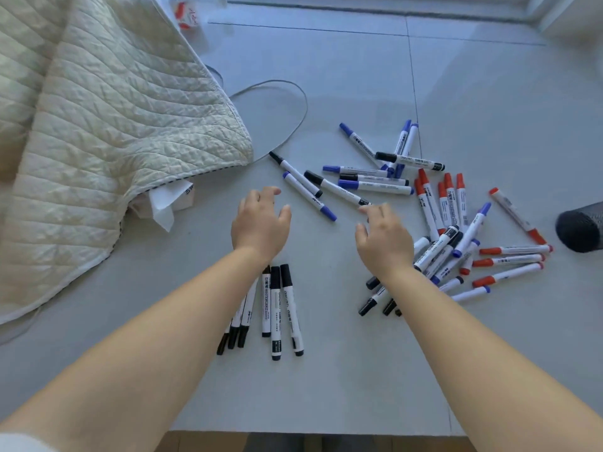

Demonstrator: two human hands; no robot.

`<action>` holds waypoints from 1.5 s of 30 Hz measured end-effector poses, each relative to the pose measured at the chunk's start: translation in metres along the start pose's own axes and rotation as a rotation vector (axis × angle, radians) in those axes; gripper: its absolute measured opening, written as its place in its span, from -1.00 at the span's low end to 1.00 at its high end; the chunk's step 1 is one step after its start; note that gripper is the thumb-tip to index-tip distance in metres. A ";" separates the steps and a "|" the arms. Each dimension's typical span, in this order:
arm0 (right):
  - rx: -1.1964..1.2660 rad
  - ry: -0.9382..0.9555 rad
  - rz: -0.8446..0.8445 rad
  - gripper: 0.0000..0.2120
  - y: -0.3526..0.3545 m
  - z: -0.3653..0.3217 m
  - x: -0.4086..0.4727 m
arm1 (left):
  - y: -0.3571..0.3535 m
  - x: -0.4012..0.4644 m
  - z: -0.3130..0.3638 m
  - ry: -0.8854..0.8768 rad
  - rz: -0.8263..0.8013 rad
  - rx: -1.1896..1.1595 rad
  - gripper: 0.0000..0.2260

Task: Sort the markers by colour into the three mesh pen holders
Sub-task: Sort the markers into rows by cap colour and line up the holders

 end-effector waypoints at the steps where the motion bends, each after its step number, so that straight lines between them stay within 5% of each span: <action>1: -0.027 0.004 0.008 -0.71 0.005 0.008 0.012 | -0.005 0.012 0.007 -0.018 -0.018 0.046 -0.66; 13: -0.120 0.289 0.058 -0.76 -0.011 -0.030 0.073 | -0.045 0.098 0.016 0.156 -0.060 0.203 -0.67; 20: -0.180 0.200 -0.088 -0.74 -0.040 -0.023 0.074 | -0.050 0.109 0.023 0.182 0.025 0.114 -0.81; 25: 0.041 0.072 0.037 -0.79 0.002 0.039 0.079 | -0.038 0.110 0.064 0.004 0.202 -0.168 -0.85; 28: 0.107 -0.001 0.166 -0.88 0.038 0.079 0.097 | -0.045 0.102 0.105 -0.217 0.172 -0.261 -0.76; 35: 0.003 0.053 0.191 -0.85 0.045 0.104 0.126 | -0.105 0.091 0.125 -0.301 -0.175 0.139 -0.86; 45: -0.087 0.021 0.121 -0.86 0.034 0.115 0.149 | -0.142 0.092 0.140 -0.501 -0.294 0.504 -0.69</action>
Point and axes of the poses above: each hand's wrist, its own x-axis towards the middle knuckle, its own y-axis out of the back of the hand, z = x × y, the point moved 10 cm from there along x, towards the middle knuckle, and after that the axes turned 10 degrees about -x, right-handed, at the moved point
